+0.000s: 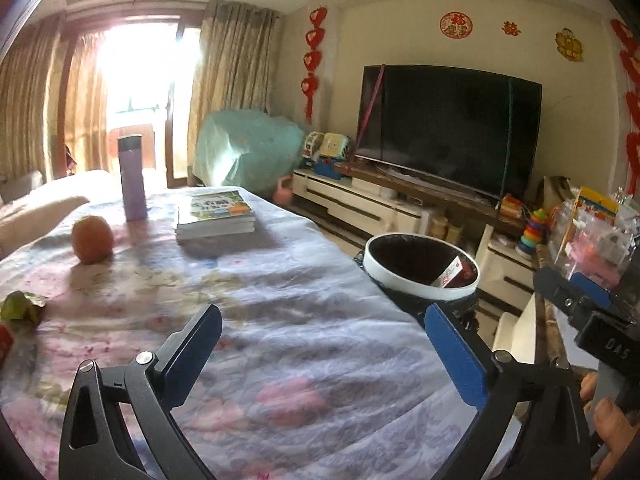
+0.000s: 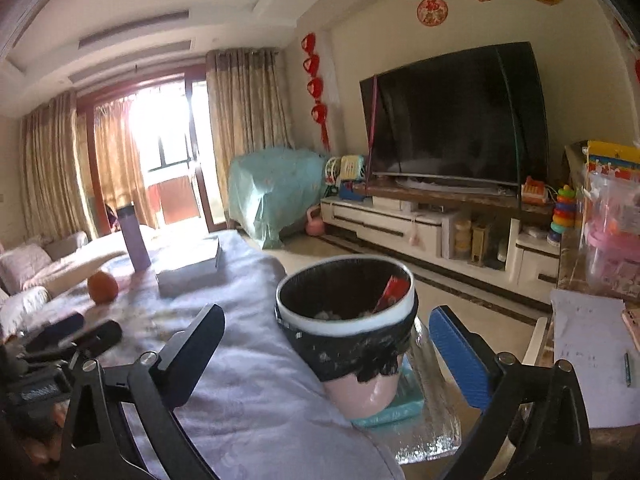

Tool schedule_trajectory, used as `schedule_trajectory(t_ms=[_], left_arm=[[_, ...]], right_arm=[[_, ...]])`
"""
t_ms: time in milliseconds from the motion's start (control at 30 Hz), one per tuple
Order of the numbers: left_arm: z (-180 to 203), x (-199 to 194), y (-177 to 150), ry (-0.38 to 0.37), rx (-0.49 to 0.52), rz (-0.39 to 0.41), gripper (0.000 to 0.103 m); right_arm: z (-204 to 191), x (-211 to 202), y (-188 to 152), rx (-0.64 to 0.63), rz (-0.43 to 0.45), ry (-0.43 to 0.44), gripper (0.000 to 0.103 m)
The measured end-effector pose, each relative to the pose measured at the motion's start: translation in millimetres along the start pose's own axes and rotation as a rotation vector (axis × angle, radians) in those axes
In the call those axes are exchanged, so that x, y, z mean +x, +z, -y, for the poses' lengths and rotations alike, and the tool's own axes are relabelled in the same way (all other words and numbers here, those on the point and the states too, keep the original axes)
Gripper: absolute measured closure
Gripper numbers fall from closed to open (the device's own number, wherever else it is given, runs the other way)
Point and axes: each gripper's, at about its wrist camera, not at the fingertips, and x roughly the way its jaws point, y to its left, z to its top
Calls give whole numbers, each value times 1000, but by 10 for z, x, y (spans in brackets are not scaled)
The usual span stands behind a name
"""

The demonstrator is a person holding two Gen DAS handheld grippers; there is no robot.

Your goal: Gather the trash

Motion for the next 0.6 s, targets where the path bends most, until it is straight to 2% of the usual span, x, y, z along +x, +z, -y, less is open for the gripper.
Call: schedule_trajectory(t_ms=[267, 600], left_arm=[[80, -151, -136, 60, 5, 45, 1], [111, -168, 9, 69, 25, 48, 1]], right_arm=[[35, -70, -146, 15, 5, -24, 0], [28, -87, 8, 8, -4, -45, 0]])
